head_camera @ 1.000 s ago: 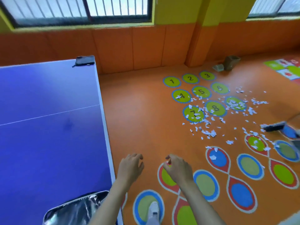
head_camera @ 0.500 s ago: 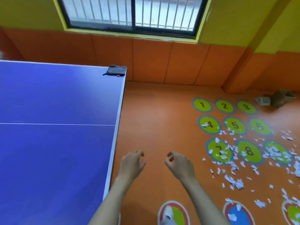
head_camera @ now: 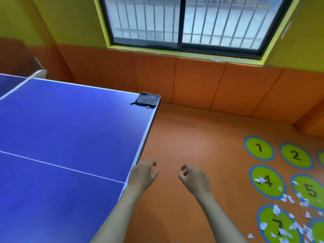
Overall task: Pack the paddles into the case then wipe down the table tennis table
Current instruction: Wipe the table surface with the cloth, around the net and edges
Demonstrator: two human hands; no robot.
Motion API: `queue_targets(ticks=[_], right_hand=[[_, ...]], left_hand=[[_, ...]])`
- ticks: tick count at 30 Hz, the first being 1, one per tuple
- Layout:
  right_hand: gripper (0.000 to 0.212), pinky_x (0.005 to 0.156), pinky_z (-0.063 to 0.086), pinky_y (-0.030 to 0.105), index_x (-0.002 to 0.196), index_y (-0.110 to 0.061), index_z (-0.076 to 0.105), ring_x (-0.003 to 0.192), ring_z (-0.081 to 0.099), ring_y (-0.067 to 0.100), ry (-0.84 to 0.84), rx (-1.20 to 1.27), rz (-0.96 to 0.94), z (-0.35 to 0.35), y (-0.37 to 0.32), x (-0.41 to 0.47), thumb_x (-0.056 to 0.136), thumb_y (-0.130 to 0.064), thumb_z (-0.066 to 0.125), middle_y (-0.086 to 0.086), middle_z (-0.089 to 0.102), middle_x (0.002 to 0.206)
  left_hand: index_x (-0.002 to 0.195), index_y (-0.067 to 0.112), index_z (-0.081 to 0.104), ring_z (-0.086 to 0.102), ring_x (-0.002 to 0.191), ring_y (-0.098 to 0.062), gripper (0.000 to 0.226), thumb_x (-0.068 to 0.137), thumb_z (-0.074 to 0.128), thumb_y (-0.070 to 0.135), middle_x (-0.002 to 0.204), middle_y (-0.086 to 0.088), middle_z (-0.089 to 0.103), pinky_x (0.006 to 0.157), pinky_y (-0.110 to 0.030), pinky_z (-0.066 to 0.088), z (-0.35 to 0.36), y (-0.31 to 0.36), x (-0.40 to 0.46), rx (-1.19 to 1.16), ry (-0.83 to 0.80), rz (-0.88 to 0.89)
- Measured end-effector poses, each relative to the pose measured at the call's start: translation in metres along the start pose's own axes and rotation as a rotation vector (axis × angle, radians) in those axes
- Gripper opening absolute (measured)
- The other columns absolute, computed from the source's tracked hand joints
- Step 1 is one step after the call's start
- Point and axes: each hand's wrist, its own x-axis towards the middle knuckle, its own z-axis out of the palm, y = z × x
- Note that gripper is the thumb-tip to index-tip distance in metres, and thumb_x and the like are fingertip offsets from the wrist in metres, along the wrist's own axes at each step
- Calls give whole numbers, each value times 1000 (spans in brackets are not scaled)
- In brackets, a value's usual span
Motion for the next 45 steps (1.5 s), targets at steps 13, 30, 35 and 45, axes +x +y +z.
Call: queue_targets(ticks=[13,30,35,45], right_hand=[[25,73,50,30,112,-34,69,94,71,16,-65,-109,-226,2,-92,314,95,-49,59,-12,75,100],[21,51,27,33,77,-29,39,60,43,16,-356,-101,-487,33,-181,627,92,-20,51,-7,48,69],[12,74,52,43,107,-10,57,96,57,29,-495,-187,-628,63,-187,703,98,-17,53,5,60,104],[57,125,25,55,155,-31,49,157,27,36,-400,-263,-1049,140,-181,792,100,-24,65,10,36,167]], left_hand=[[121,26,62,62,101,-17,26,102,52,41,112,9,67,83,-34,49,-2,-95,255,-47,54,-259],[112,30,62,61,104,-12,15,102,53,37,110,15,61,81,-35,55,15,-185,479,-351,24,-650],[118,29,59,56,105,-12,17,104,49,32,118,17,56,77,-34,49,38,-197,507,-323,3,-805],[125,22,66,63,111,-26,37,89,73,23,134,3,60,79,-42,55,102,-207,520,-53,25,-1065]])
